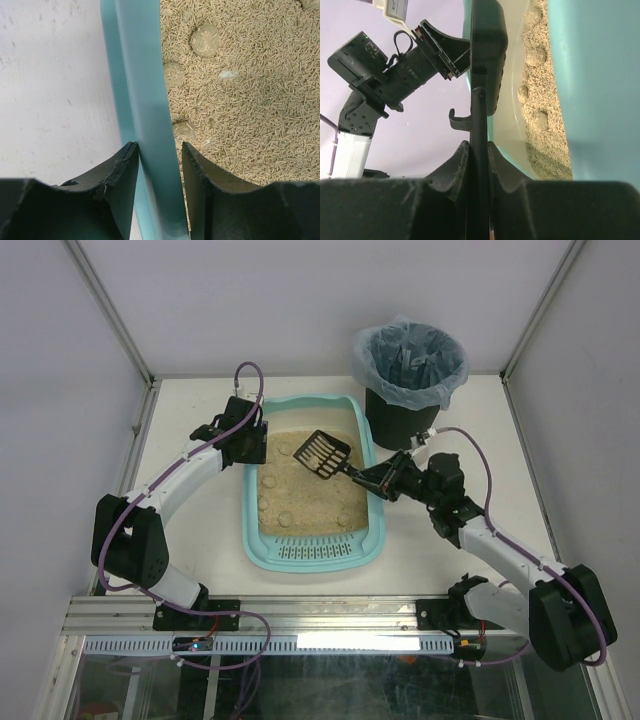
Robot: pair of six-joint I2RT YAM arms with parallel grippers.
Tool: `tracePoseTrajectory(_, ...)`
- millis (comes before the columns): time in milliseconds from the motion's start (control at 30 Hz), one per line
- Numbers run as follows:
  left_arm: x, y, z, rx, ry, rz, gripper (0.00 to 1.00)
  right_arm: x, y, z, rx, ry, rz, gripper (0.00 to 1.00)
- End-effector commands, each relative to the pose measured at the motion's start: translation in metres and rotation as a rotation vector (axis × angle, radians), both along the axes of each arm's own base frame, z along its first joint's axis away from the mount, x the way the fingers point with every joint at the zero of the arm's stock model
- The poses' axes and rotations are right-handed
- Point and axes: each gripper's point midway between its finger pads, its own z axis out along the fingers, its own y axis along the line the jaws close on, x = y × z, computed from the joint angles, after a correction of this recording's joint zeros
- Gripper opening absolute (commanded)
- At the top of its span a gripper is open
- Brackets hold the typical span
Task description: Clean the litter box
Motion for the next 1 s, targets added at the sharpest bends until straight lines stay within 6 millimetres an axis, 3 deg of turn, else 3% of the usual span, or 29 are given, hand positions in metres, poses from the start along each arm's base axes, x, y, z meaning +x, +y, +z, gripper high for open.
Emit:
tracePoseTrajectory(0, -0.002, -0.015, 0.014, -0.056, -0.029, -0.047, 0.39, 0.013, -0.02, 0.03, 0.053, -0.069, -0.154, 0.0)
tracePoseTrajectory(133, -0.001, -0.013, 0.018, -0.05, -0.042, -0.039, 0.4, -0.007, 0.022, 0.05, 0.026, -0.154, 0.134, 0.0)
tracePoseTrajectory(167, 0.0, -0.013, 0.018, -0.053, -0.042, -0.041, 0.39, -0.009, 0.022, 0.051, 0.026, -0.154, 0.142, 0.0)
tracePoseTrajectory(267, -0.002, -0.013, 0.018, -0.054, -0.041, -0.042, 0.39, 0.014, -0.013, 0.033, 0.006, -0.067, -0.113, 0.0)
tracePoseTrajectory(300, -0.002, -0.012, 0.019, -0.051, -0.046, -0.038, 0.39, 0.015, -0.015, 0.034, 0.017, -0.085, -0.118, 0.0)
tracePoseTrajectory(400, -0.001, -0.01, 0.02, -0.045, -0.051, -0.032, 0.4, -0.007, 0.021, 0.053, 0.02, -0.155, 0.159, 0.0)
tracePoseTrajectory(567, -0.002, -0.015, 0.016, -0.059, -0.033, -0.049, 0.39, 0.003, 0.008, 0.053, -0.086, -0.187, 0.063, 0.0)
tracePoseTrajectory(967, -0.001, -0.012, 0.014, -0.046, -0.033, -0.038, 0.39, 0.021, -0.004, 0.116, -0.124, -0.287, 0.03, 0.0)
